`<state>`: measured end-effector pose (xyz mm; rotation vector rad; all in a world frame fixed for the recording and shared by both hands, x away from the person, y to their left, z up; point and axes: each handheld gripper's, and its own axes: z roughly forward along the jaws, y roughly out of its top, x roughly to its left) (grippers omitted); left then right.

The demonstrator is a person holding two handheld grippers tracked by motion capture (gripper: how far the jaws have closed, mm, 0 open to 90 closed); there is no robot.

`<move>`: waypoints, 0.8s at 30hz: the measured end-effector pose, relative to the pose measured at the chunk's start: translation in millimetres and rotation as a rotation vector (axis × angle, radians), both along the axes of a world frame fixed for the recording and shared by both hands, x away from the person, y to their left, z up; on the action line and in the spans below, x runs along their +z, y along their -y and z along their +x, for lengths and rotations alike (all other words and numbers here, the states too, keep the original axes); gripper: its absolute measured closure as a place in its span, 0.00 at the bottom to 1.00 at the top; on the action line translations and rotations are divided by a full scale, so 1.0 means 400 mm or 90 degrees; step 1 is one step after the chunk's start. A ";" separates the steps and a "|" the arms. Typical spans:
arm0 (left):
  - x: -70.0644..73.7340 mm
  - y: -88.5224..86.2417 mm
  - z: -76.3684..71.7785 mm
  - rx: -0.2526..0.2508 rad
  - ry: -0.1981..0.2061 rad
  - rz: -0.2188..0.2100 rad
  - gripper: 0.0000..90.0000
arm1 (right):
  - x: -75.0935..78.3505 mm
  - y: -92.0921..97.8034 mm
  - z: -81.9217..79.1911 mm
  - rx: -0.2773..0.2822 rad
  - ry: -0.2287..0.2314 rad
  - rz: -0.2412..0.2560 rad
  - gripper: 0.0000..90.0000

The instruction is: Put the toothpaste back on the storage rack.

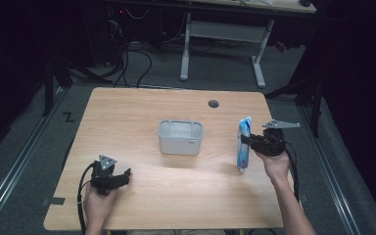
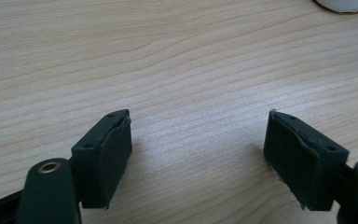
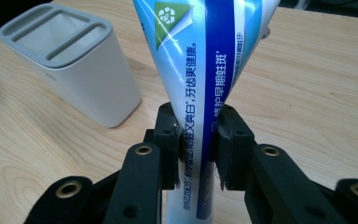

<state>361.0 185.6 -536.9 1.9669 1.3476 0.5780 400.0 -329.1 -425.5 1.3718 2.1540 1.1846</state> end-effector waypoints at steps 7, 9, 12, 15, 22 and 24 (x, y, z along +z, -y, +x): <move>0.000 0.000 0.000 0.001 0.000 0.000 0.26 | 0.005 -0.023 -0.013 0.023 0.012 0.004 0.82; 0.000 0.000 0.000 0.001 0.000 0.000 0.26 | 0.008 -0.030 -0.018 0.030 0.017 0.008 0.82; 0.000 0.000 0.000 0.001 0.000 0.000 0.26 | 0.012 -0.044 -0.024 0.043 0.023 0.007 0.82; 0.000 0.000 0.000 0.001 0.000 0.000 0.26 | 0.018 -0.056 -0.026 0.054 0.029 0.009 0.82; 0.000 0.000 0.000 0.001 0.000 0.000 0.26 | 0.036 -0.083 -0.031 0.078 0.043 0.020 0.82; 0.000 0.000 0.000 0.001 0.000 0.000 0.26 | 0.042 -0.091 -0.031 0.089 0.044 0.027 0.82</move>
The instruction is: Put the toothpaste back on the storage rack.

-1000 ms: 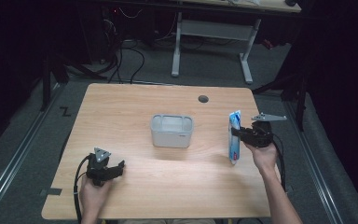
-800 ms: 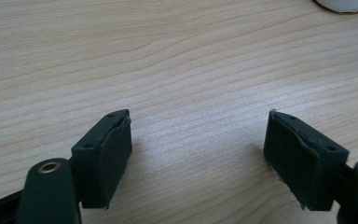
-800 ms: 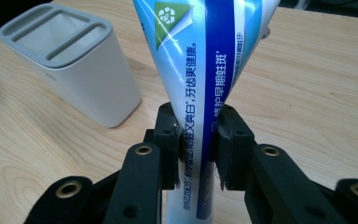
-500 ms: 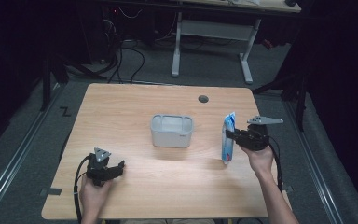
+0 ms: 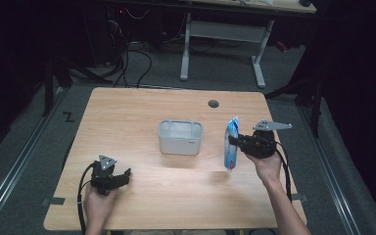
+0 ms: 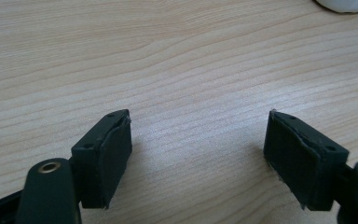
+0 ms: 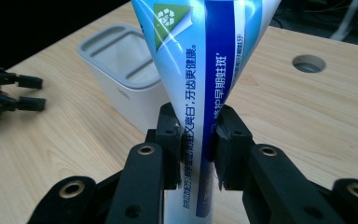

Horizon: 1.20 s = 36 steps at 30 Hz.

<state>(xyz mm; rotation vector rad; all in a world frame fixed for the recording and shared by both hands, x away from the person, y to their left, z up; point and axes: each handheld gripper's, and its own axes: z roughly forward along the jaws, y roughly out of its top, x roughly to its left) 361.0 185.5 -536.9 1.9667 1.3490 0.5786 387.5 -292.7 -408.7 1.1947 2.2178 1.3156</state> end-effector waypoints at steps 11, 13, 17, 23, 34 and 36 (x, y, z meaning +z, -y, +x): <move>0.000 0.000 0.000 0.000 0.000 0.000 0.26 | 0.039 -0.050 -0.003 0.047 0.014 0.015 0.82; 0.000 0.000 0.000 0.000 0.000 0.000 0.26 | 0.047 -0.059 -0.002 0.054 0.020 0.016 0.82; 0.000 0.000 0.000 0.000 0.000 0.000 0.26 | 0.060 -0.078 0.000 0.065 0.029 0.024 0.82; 0.000 0.000 0.000 0.000 0.001 0.000 0.26 | 0.074 -0.101 0.009 0.076 0.034 0.026 0.82; 0.000 0.001 0.000 0.000 0.000 0.000 0.26 | 0.114 -0.132 0.022 0.096 0.053 0.039 0.83; 0.000 0.000 0.000 0.000 0.000 0.000 0.26 | 0.123 -0.138 0.025 0.102 0.057 0.040 0.83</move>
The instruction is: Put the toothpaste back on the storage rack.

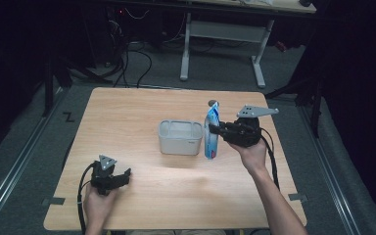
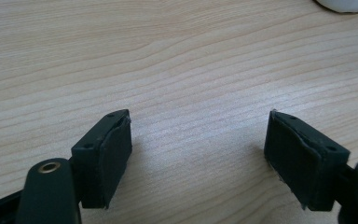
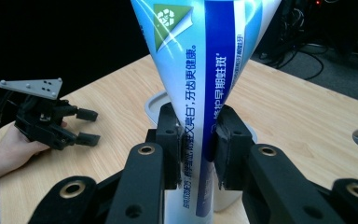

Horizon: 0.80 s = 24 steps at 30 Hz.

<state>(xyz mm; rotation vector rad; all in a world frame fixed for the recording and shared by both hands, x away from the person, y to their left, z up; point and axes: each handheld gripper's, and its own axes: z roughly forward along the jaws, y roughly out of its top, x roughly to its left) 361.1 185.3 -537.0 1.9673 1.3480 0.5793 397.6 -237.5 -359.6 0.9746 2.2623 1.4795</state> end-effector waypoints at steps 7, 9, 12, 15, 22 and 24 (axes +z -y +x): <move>0.000 0.000 0.000 0.000 0.000 0.000 0.26 | 0.026 -0.019 0.017 0.007 0.009 0.006 0.83; 0.000 0.000 0.000 0.000 0.000 0.000 0.26 | 0.030 -0.027 0.021 0.007 0.010 0.007 0.83; 0.000 0.000 0.000 0.000 0.000 0.000 0.26 | 0.029 -0.042 0.030 0.015 0.007 -0.004 0.83; 0.000 0.000 0.000 0.000 0.000 -0.001 0.26 | 0.030 -0.049 0.038 0.014 0.003 -0.003 0.83; 0.000 0.000 0.000 0.000 0.000 -0.001 0.26 | 0.041 -0.058 0.050 0.010 0.008 0.005 0.83; 0.000 0.000 0.000 0.000 0.000 -0.001 0.26 | 0.045 -0.059 0.054 0.008 0.009 0.010 0.83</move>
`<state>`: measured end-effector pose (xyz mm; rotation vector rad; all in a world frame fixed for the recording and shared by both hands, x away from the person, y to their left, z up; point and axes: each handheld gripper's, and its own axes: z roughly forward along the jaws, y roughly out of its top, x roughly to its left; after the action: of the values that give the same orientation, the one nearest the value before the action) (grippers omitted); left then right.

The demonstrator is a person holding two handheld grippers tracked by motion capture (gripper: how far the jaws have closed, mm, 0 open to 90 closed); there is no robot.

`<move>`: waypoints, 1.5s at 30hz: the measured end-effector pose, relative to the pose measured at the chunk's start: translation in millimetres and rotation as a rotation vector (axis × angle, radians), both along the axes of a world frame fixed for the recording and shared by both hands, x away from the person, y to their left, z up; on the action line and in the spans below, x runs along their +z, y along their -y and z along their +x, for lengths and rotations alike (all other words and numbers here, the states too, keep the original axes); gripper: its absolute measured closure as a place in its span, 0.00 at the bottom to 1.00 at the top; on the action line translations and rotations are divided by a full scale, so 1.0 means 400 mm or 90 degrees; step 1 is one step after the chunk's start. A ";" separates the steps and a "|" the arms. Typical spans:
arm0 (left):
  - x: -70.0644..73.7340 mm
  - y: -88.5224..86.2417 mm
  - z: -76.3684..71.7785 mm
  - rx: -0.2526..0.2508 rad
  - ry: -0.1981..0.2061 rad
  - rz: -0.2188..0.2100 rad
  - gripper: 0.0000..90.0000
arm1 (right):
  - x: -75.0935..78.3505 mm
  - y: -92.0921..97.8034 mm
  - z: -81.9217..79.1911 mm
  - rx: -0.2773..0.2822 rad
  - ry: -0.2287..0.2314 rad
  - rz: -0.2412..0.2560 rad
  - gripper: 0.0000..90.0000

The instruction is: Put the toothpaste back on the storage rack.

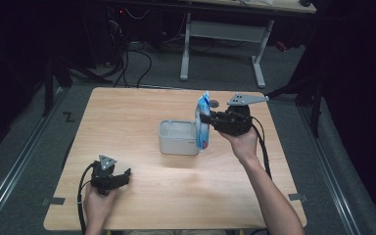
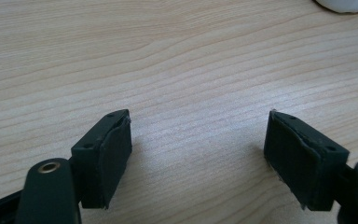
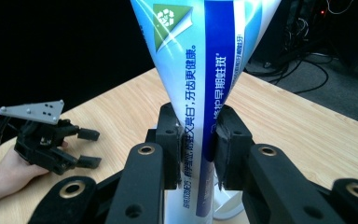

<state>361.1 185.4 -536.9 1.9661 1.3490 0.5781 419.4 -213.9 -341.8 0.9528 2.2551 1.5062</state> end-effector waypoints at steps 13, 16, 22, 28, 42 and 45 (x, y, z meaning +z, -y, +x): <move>0.000 0.000 0.000 0.000 0.000 0.000 0.26 | 0.028 -0.015 0.026 -0.017 0.011 0.022 0.82; 0.000 0.000 0.000 -0.001 0.000 -0.001 0.26 | 0.035 -0.021 0.032 -0.019 0.013 0.020 0.83; 0.000 0.000 0.000 -0.001 0.000 -0.001 0.26 | 0.040 -0.035 0.046 -0.023 0.015 0.018 0.82; 0.000 0.000 0.000 -0.001 0.000 -0.001 0.26 | 0.028 -0.048 0.065 -0.034 0.008 0.027 0.82; 0.000 0.000 0.000 0.000 0.001 -0.001 0.26 | 0.017 -0.075 0.082 -0.043 0.016 0.036 0.82; 0.000 0.000 0.000 -0.001 0.000 0.000 0.26 | 0.012 -0.082 0.084 -0.042 0.017 0.035 0.82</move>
<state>361.1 185.5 -537.0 1.9677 1.3475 0.5775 453.1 -181.1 -336.9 1.0063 2.1533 1.5498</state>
